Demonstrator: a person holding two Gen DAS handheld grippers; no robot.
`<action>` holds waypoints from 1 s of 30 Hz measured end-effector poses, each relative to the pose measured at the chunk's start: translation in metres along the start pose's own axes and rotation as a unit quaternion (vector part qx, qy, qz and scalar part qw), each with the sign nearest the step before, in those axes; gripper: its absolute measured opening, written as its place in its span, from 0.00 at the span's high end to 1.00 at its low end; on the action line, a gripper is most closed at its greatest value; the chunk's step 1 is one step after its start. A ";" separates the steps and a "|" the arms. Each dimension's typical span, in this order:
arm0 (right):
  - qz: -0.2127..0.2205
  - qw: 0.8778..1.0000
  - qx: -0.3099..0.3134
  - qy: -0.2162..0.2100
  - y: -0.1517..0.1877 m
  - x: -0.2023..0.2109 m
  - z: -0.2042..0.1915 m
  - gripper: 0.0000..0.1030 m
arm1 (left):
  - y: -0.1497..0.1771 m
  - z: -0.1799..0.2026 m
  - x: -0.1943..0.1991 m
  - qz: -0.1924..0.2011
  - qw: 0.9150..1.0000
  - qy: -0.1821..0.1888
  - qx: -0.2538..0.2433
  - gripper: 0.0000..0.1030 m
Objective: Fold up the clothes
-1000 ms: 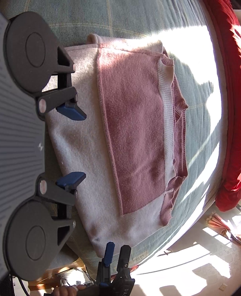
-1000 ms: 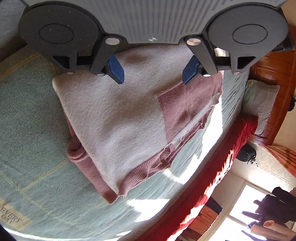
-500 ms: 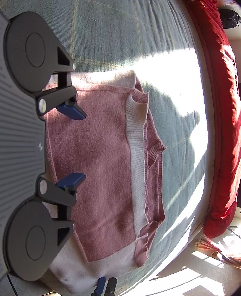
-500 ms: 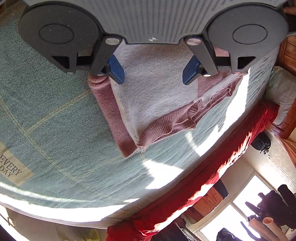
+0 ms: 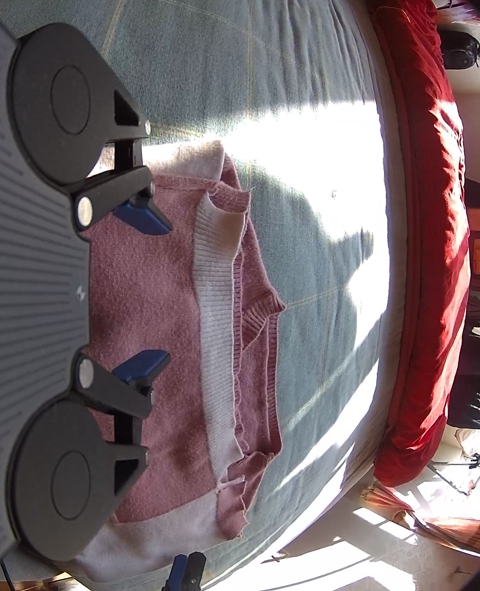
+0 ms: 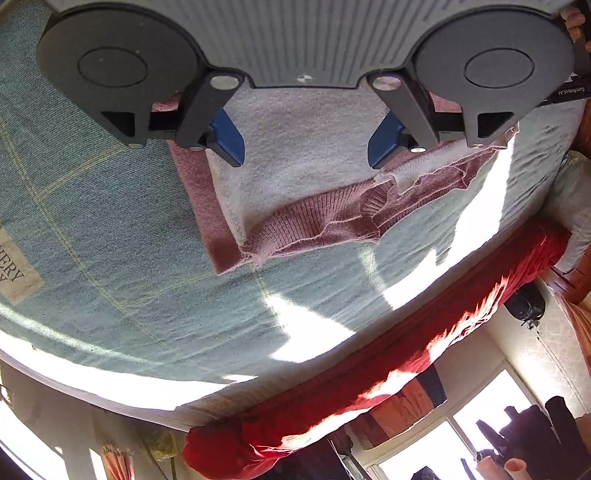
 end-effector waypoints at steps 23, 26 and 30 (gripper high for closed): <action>-0.014 1.000 -0.020 -0.014 0.004 -0.016 -0.003 0.20 | -0.013 -0.010 -0.026 0.006 1.000 -0.012 0.012 0.29; -0.024 1.000 -0.018 -0.008 0.010 -0.020 -0.008 0.20 | -0.010 -0.023 -0.040 -0.019 0.999 -0.004 0.035 0.29; -0.026 0.999 -0.004 -0.021 0.009 -0.012 -0.020 0.20 | -0.020 -0.038 -0.017 -0.004 0.999 0.015 0.051 0.29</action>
Point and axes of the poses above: each gripper's, at about its wrist camera, not at the fingertips, and x roughly against the way its jaws point, z to its right, y to its underside, the point moved 2 cm from there along -x, roughly the way its jaws point, and after that the axes turned 12 degrees about -y, right-handed, at the moved point
